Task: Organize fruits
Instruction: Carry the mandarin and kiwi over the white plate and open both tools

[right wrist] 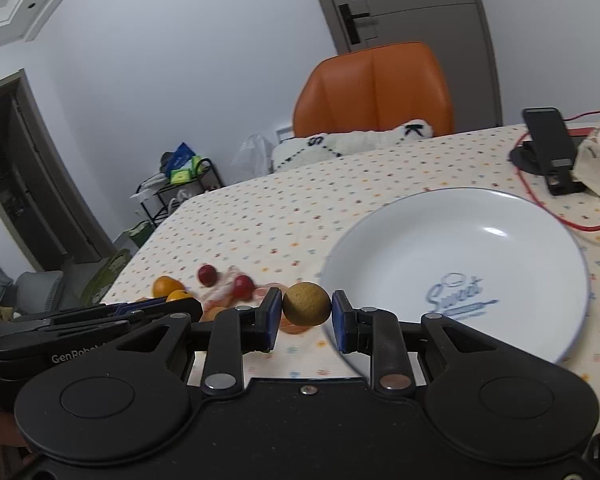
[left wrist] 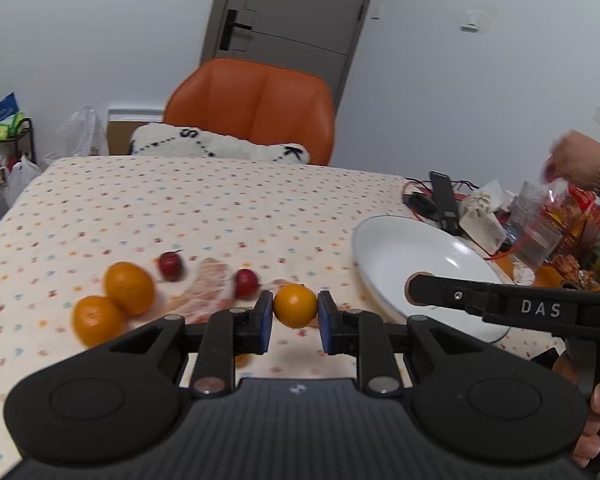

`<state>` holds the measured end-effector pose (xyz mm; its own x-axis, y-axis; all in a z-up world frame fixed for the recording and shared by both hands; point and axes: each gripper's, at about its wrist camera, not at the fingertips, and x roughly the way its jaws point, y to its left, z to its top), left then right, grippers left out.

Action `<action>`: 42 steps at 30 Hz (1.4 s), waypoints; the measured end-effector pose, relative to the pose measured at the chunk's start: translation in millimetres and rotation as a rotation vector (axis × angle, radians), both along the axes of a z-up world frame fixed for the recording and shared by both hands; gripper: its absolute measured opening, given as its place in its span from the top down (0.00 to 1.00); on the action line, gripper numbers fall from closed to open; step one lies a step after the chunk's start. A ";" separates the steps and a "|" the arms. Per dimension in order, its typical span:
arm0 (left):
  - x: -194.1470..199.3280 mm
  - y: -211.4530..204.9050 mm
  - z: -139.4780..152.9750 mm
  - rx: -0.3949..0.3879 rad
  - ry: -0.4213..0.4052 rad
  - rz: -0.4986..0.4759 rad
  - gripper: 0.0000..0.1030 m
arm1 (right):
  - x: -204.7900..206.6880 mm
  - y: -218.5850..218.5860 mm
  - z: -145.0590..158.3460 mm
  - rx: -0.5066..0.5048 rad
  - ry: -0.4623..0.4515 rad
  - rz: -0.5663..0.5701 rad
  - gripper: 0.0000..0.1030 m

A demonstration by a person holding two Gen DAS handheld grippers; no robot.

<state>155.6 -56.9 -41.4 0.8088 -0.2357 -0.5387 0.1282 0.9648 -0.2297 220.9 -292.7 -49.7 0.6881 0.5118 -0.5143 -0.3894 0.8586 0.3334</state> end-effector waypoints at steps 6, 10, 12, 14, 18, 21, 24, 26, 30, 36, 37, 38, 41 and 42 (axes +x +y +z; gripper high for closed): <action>12.4 -20.2 -1.1 0.008 0.004 -0.037 0.79 | 3.6 -16.2 -4.6 0.002 0.012 -0.035 0.75; 19.4 -31.7 -1.1 0.014 0.007 -0.054 0.79 | 5.6 -24.6 -7.2 -0.001 0.016 -0.056 0.75; 22.2 -37.5 -1.1 0.016 0.009 -0.064 0.79 | 6.8 -30.3 -8.6 0.001 0.016 -0.068 0.75; 25.0 -43.0 -1.2 0.020 0.011 -0.073 0.79 | 7.6 -35.3 -9.8 -0.002 0.016 -0.081 0.75; 30.4 -53.6 -2.5 0.023 0.015 -0.092 0.79 | 8.7 -44.3 -13.4 0.002 0.024 -0.105 0.75; 34.5 -61.6 -3.4 0.026 0.016 -0.107 0.79 | 9.0 -49.0 -14.4 0.009 0.031 -0.117 0.70; 38.4 -69.0 -3.9 0.030 0.014 -0.123 0.79 | 8.4 -51.3 -14.4 0.004 0.028 -0.115 0.69; 41.2 -72.7 -4.4 0.035 0.014 -0.130 0.79 | 7.6 -53.8 -15.4 0.004 0.031 -0.116 0.67; 45.8 -76.2 -5.7 0.034 0.024 -0.133 0.79 | 6.6 -56.1 -18.7 0.004 0.041 -0.116 0.65; 47.2 -75.4 -2.5 0.042 0.021 -0.122 0.73 | 5.7 -54.5 -21.9 0.006 0.046 -0.110 0.60; 47.8 -73.1 -2.3 0.036 0.030 -0.119 0.70 | 5.4 -53.5 -21.9 0.006 0.046 -0.108 0.60; 47.9 -70.3 -2.2 0.030 0.036 -0.112 0.68 | 5.3 -52.3 -21.7 0.007 0.045 -0.105 0.60; 44.7 -59.9 -2.2 0.027 0.036 -0.079 0.58 | 5.6 -48.6 -21.0 0.013 0.039 -0.094 0.53; 43.8 -56.9 -2.2 0.033 0.039 -0.068 0.51 | 5.7 -47.1 -20.9 0.017 0.038 -0.093 0.50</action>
